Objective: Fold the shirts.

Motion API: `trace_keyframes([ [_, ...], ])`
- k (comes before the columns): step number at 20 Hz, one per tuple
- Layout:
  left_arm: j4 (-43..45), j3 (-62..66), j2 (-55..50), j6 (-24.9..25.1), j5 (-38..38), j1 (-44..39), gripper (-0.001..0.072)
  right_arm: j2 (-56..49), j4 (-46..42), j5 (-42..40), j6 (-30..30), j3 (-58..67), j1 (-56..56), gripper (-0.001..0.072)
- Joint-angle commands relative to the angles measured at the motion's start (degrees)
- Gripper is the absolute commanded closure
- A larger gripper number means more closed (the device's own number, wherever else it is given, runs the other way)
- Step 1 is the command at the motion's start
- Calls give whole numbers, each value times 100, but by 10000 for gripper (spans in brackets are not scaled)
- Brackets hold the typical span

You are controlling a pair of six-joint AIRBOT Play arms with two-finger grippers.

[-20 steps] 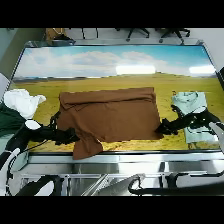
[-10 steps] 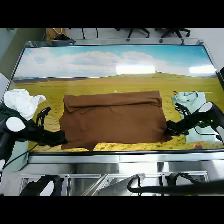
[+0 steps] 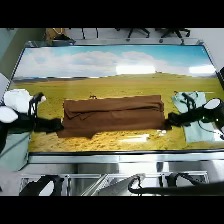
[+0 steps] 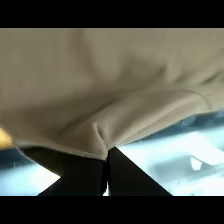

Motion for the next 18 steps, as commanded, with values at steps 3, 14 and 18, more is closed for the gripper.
trace_keyframes([
  [3,-149,1952,-1976,326,754,0,697,-1239,1392,-1158,-955,1355,61,694],
  [14,-142,3947,-5045,706,636,-136,16,-2756,1303,-1360,-1349,2319,317,357],
  [18,-107,4631,-5128,592,-111,-35,20,-2542,962,-1255,-1099,2505,-35,113],
])
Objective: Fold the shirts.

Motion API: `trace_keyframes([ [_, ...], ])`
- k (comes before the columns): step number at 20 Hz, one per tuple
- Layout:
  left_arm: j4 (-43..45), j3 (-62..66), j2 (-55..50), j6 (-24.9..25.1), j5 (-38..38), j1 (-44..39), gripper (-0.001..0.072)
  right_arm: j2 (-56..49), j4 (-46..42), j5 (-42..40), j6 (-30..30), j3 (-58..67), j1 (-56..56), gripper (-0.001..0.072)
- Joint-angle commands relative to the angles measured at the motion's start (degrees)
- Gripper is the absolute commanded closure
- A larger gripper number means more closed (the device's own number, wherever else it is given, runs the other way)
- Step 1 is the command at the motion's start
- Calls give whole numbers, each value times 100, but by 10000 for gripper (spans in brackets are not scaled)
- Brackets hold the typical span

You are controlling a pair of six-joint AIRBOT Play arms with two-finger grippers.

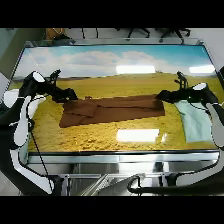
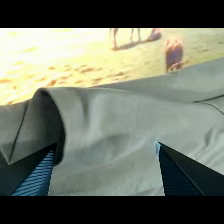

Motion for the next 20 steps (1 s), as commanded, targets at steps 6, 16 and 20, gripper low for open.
trace_keyframes([
  [6,-55,1014,-160,-472,-1611,201,20,-616,101,420,254,114,-260,113],
  [16,-1220,1001,-42,-345,-776,-896,696,-839,1043,1443,-282,227,-199,695],
  [20,-1178,1003,-317,-343,208,-1950,696,-160,1158,2282,0,988,-199,696],
])
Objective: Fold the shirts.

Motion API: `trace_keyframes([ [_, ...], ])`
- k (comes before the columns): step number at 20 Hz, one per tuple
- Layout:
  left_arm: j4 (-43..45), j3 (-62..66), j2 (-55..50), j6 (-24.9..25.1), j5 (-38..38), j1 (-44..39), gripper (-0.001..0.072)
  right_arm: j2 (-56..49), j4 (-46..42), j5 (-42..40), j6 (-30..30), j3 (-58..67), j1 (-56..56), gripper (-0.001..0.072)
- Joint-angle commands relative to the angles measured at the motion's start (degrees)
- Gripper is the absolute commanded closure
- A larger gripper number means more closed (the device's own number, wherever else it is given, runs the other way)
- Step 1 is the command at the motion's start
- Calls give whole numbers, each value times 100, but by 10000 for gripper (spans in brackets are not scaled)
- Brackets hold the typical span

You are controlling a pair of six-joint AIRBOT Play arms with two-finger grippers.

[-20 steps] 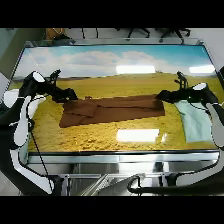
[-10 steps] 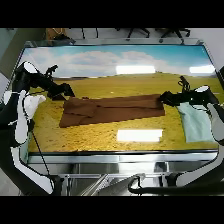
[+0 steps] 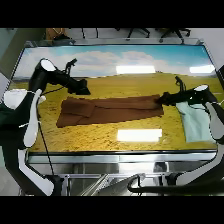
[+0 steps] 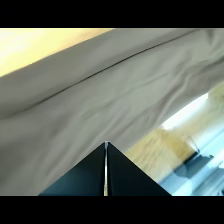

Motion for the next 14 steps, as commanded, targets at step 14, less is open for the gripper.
trace_keyframes([
  [14,-1742,916,-2197,-179,2540,-2715,696,2267,254,1827,1239,1060,15,696],
])
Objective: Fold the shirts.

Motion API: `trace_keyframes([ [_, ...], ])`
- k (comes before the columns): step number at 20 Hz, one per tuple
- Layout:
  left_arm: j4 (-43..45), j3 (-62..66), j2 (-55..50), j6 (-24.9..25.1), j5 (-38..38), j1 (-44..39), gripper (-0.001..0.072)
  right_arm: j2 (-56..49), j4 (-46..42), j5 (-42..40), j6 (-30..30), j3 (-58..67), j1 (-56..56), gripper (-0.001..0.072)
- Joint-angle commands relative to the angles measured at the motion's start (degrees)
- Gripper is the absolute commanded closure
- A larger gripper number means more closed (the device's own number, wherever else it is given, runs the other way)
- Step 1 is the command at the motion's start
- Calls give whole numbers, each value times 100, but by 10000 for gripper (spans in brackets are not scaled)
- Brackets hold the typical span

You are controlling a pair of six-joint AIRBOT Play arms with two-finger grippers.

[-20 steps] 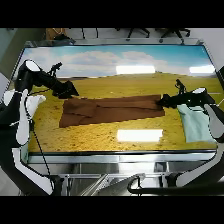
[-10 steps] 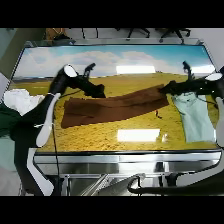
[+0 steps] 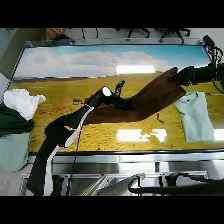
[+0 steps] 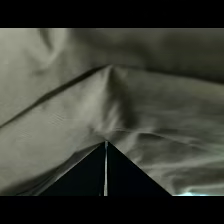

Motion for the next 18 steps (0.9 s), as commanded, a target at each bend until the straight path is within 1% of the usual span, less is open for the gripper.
trace_keyframes([
  [1,-240,538,-348,-186,4,-278,696,87,20,125,216,4,4,696],
  [4,-280,651,-396,-249,-334,-232,696,87,20,122,245,2,4,696],
  [6,-269,651,-173,-190,-857,-57,697,87,20,120,378,0,4,696],
  [8,-271,651,297,39,-1504,278,697,87,17,74,463,-7,33,696],
  [10,-321,651,1071,391,-2288,796,697,87,20,-173,507,-114,249,696],
  [11,-511,651,1473,562,-2618,1078,697,87,20,-350,527,-203,444,696],
  [12,-813,649,1919,758,-2887,1397,698,87,24,-632,553,-332,761,696],
  [14,-1443,649,2793,1012,-3088,2028,698,61,131,-1419,540,-619,1593,696],
  [16,-2022,649,3552,1272,-3145,2629,697,-105,326,-2623,348,-874,2658,696],
  [18,-2236,649,4116,1421,-3200,3112,698,-490,426,-4096,74,-1010,3816,695],
])
